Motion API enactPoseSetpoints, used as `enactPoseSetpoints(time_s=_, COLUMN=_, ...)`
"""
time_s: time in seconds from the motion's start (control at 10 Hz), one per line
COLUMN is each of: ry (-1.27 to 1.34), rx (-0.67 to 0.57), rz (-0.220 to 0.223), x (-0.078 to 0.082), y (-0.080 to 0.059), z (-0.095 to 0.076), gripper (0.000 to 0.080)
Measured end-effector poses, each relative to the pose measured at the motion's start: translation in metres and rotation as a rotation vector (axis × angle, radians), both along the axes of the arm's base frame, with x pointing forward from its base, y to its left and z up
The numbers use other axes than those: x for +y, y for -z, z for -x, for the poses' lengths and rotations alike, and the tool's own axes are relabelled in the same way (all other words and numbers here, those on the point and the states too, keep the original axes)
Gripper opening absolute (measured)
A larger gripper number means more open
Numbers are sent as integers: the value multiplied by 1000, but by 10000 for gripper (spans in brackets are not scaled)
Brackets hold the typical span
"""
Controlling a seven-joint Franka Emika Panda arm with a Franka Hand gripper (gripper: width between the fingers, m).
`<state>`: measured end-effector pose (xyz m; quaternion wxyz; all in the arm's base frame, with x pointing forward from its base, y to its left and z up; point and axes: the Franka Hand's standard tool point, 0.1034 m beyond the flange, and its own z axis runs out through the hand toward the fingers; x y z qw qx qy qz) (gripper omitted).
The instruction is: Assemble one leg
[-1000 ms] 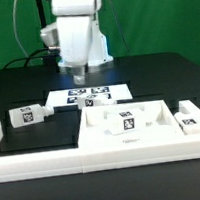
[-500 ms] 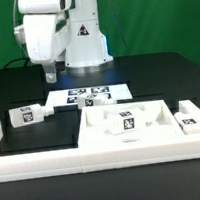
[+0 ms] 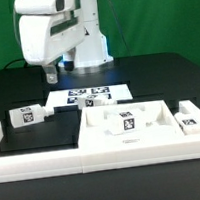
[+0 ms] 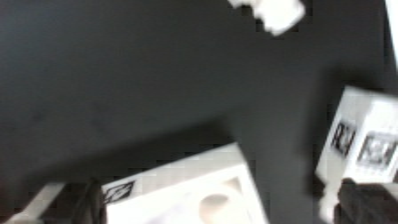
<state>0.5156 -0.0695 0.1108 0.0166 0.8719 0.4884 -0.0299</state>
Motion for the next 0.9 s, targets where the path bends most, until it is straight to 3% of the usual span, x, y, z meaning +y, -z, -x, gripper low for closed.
enactPoseSetpoints(time_s=0.1, ry=66, rx=-18, rz=-1, x=0, y=-4, z=-6, gripper=649)
enactPoseSetpoints(time_s=0.5, ry=335, rx=-27, rz=-5, x=3, y=-2, z=-4, gripper=649)
enactPoseSetpoints(time_s=0.7, ry=571, rx=8, rz=-13, x=7, y=5, z=1, gripper=649)
enactPoseSetpoints(time_s=0.9, ry=704, rx=-6, rz=-12, x=17, y=3, z=-11, gripper=649)
